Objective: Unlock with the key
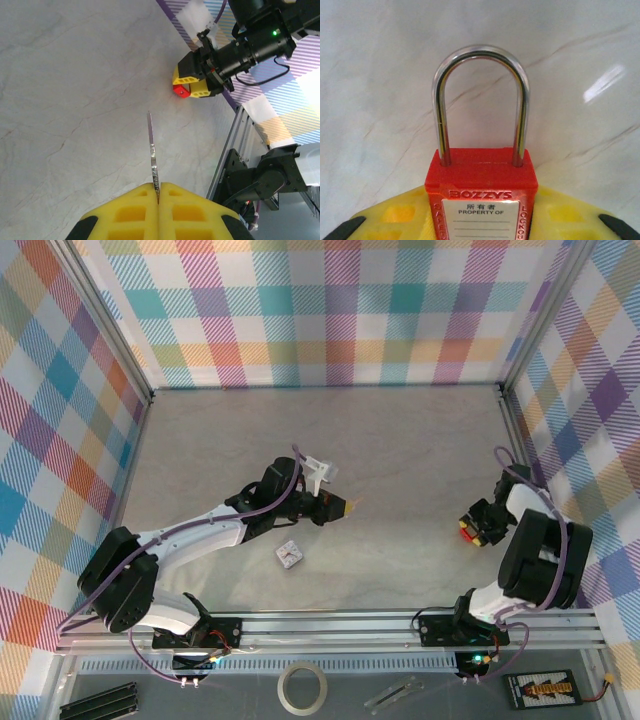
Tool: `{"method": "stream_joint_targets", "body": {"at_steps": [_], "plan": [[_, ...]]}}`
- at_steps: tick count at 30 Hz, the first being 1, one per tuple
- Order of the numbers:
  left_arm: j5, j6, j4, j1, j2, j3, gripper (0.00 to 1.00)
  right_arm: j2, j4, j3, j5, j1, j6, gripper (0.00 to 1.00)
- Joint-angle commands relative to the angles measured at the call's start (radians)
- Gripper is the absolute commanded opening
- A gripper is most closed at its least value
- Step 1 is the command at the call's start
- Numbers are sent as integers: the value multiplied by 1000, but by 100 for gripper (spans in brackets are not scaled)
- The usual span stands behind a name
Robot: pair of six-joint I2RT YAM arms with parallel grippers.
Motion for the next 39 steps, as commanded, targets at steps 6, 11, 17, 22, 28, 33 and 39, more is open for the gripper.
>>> {"method": "stream_joint_targets", "body": {"at_steps": [6, 11, 17, 22, 28, 33, 39], "plan": [[-80, -53, 147, -36, 3, -21, 0, -177, 101, 51, -209, 272, 281, 29], [-230, -85, 188, -80, 9, -45, 0, -194, 228, 95, -173, 467, 463, 28], [-348, -99, 219, -140, 51, -46, 0, -161, 321, 143, -111, 620, 555, 27], [-433, -73, 205, -190, 70, -38, 0, -124, 341, 187, -89, 688, 573, 27], [-490, -74, 162, -204, 75, -37, 0, -102, 339, 211, -94, 727, 579, 25], [-514, -91, 129, -204, 77, -32, 0, -102, 331, 221, -83, 759, 579, 26], [-507, -111, 165, -203, 91, -35, 0, -87, 346, 219, -80, 791, 583, 25]]}}
